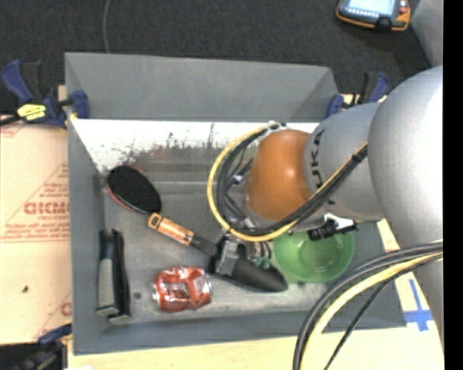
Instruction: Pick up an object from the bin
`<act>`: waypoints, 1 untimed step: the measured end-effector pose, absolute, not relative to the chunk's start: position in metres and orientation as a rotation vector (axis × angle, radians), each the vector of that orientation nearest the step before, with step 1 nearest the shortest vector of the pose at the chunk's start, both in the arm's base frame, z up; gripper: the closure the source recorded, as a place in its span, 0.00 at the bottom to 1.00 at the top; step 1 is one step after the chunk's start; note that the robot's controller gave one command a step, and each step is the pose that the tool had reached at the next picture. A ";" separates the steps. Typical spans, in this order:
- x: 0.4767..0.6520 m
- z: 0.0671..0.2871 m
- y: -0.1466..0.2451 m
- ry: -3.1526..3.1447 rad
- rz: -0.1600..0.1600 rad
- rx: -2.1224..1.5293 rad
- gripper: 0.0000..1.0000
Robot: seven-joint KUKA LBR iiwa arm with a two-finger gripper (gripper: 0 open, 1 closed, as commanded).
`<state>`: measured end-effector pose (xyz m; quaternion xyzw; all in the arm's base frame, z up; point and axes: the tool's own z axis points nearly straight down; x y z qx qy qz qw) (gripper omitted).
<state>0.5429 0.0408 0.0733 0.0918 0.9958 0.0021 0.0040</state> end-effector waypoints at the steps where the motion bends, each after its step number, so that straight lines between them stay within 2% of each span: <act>1: 0.542 0.095 0.040 3.123 0.006 0.287 1.00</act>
Offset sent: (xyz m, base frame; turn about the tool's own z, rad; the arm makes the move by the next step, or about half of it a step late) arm -0.0015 -0.0003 0.0436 0.0000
